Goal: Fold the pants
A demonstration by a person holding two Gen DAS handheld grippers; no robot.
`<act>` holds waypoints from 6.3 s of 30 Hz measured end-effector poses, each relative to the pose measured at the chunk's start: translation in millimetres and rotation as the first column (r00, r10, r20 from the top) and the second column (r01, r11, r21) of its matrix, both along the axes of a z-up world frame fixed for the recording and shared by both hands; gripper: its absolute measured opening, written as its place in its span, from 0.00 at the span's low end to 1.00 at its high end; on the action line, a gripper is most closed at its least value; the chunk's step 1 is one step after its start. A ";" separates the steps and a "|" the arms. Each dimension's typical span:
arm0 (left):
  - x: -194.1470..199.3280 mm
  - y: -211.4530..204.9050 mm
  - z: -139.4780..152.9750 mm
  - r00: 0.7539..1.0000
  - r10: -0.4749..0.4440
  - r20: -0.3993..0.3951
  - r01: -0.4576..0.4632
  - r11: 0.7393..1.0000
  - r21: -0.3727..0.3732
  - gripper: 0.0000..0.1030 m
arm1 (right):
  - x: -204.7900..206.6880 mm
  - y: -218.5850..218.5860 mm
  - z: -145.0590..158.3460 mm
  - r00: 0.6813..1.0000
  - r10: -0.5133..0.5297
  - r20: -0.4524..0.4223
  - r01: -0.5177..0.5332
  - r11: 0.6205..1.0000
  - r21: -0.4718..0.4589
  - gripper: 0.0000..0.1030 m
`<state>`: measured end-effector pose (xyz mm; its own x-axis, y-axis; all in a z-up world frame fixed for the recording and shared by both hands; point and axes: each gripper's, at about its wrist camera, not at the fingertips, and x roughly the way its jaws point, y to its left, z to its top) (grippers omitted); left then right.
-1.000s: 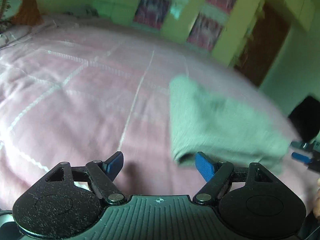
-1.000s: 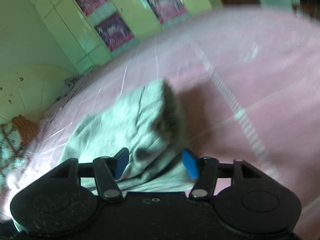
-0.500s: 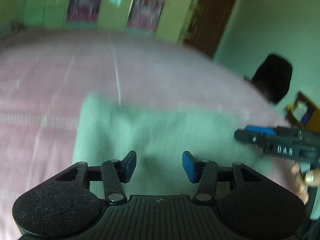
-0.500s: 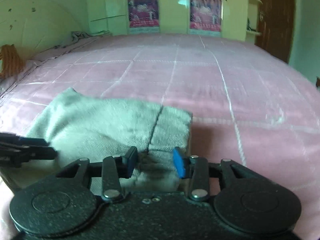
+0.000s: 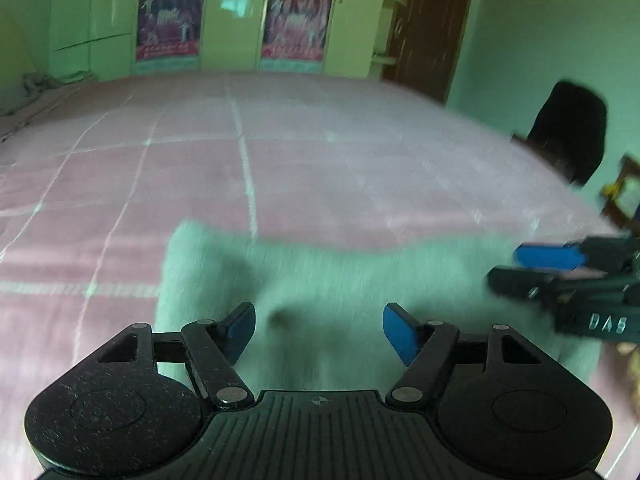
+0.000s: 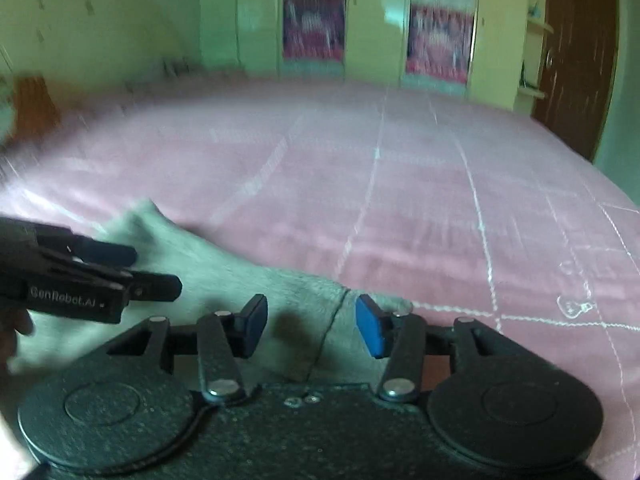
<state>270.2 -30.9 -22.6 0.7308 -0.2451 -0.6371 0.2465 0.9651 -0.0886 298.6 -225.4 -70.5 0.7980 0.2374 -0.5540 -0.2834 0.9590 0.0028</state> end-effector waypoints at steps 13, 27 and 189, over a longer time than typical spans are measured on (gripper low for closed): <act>-60.6 -11.5 25.6 0.995 -0.028 0.091 0.019 0.996 0.092 0.68 | -57.7 -7.4 8.3 0.997 -0.026 0.068 0.026 1.000 0.007 0.50; -123.9 27.8 14.1 0.987 0.067 0.148 -0.077 0.995 0.057 0.72 | -90.3 -22.6 -8.2 0.998 -0.039 0.047 0.038 0.999 0.017 0.63; -315.7 14.2 40.9 0.894 0.232 0.383 -0.242 0.970 -0.023 1.00 | -285.2 0.6 42.0 0.948 -0.123 0.295 0.097 0.990 0.101 0.99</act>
